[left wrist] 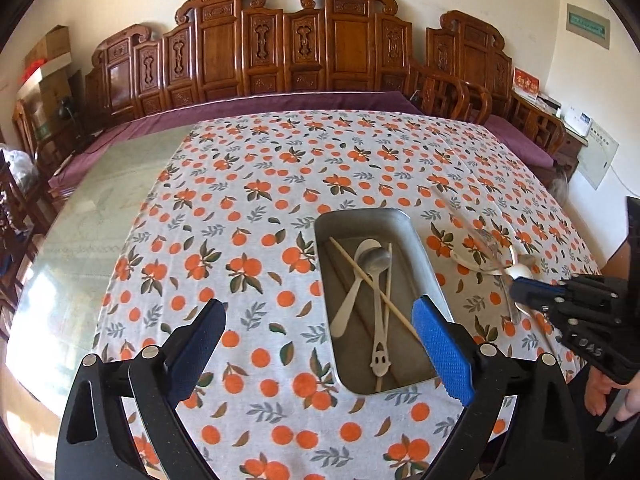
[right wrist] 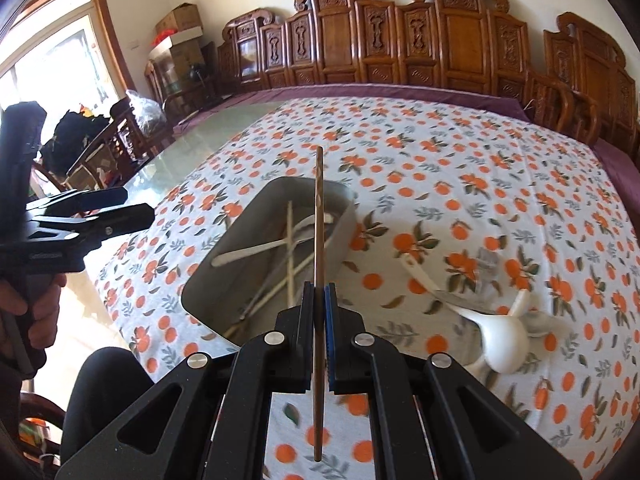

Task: Organize utensils
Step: 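Lower the dark chopstick into the grey tray and open the right tool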

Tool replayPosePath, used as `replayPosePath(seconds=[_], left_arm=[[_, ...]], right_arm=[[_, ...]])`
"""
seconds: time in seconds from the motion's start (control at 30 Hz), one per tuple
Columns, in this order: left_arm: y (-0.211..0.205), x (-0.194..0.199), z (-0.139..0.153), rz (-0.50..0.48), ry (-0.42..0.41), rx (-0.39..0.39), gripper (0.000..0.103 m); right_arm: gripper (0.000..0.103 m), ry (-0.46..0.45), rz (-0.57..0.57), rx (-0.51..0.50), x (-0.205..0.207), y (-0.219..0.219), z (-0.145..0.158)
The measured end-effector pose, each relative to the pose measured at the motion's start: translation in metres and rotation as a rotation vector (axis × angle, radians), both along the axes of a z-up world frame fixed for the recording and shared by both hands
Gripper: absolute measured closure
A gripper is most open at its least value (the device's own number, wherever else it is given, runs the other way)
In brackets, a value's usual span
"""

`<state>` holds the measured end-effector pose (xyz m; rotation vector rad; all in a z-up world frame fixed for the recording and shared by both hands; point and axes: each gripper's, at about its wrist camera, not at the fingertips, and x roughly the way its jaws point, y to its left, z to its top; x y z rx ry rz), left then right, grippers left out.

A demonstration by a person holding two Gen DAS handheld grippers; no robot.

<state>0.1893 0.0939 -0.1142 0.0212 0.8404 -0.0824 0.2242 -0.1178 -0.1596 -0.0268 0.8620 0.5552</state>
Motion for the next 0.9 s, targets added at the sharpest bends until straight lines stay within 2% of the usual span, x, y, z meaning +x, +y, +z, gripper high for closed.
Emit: replayPosePath(seconds=[0.37,0.7,0.9], left_arm=[[0.038,-0.005,-0.016,0.046,0.019,-0.039,0.012],[0.051,-0.004,-0.022,0.068,0.027,-0.042,0.012],[0.050,-0.005,-0.023,0.065,0.028,-0.044,0.012]], right_arm=[[0.097,0.126,0.019,0.026,0.031,0.060,-0.027],[0.097,0.220,-0.020,0.026,0.059,0.084,-0.057],[0.097,0.228,-0.006,0.035,0.058,0.090,-0.063]])
